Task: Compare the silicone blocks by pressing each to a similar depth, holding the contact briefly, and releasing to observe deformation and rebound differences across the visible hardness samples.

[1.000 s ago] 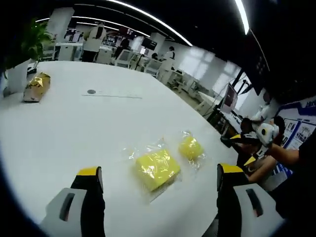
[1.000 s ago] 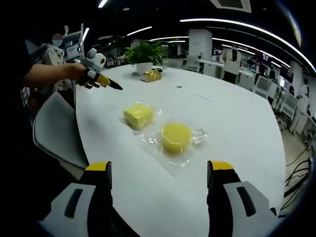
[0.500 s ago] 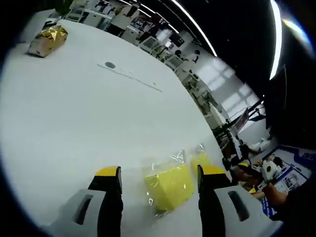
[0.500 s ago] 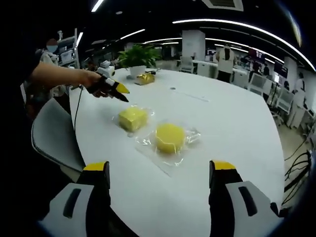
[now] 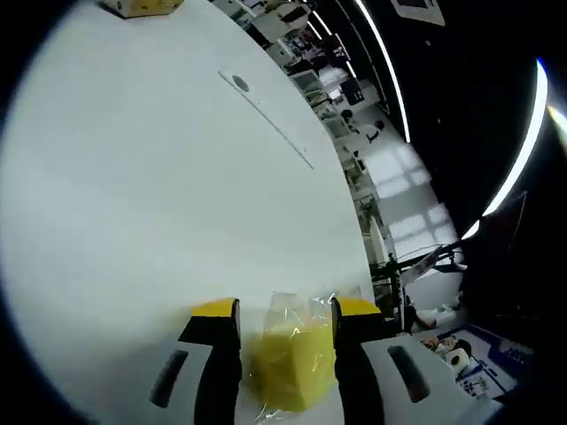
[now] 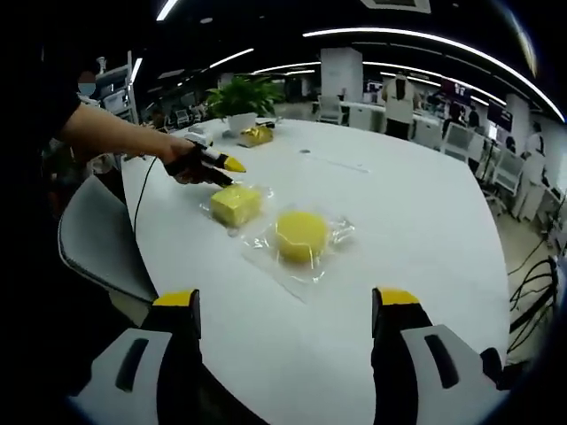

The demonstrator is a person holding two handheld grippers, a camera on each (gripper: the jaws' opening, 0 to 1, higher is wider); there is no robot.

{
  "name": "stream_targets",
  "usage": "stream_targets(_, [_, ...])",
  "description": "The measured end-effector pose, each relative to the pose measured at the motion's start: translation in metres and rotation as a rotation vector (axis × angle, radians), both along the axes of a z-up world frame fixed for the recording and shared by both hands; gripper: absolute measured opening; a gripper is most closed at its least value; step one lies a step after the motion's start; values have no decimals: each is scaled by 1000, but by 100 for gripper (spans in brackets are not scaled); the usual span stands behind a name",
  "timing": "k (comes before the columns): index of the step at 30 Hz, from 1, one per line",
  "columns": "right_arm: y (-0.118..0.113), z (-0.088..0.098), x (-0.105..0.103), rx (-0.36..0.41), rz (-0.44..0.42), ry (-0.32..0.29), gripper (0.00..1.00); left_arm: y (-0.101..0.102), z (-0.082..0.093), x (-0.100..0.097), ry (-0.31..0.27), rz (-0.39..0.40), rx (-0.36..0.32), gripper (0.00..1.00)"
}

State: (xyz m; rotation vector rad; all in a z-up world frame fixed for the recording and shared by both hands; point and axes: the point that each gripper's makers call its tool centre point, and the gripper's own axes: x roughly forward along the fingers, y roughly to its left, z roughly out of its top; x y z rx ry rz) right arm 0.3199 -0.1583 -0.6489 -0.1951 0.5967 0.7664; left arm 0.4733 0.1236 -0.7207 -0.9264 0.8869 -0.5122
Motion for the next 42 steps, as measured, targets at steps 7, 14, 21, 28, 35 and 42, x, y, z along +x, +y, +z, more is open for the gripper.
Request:
stream_targets(7, [-6, -3, -4, -20, -14, 5, 71, 1, -4, 1, -29, -19, 14, 8])
stream_targets(14, [-6, -4, -6, -7, -23, 11, 71, -7, 17, 1, -213, -114, 64, 0])
stream_targets(21, [-3, -6, -7, 5, -24, 15, 71, -11, 47, -6, -334, -165, 104, 0])
stream_targets(28, [2, -9, -11, 0, -6, 18, 70, -19, 82, -17, -518, -243, 245, 0])
stream_targets(35, [6, -9, -11, 14, 4, 11, 70, -33, 133, -43, -703, -308, 315, 0])
stream_targets(42, [14, -1, -8, 49, 15, 3, 69, -29, 153, -60, -788, -379, 427, 0])
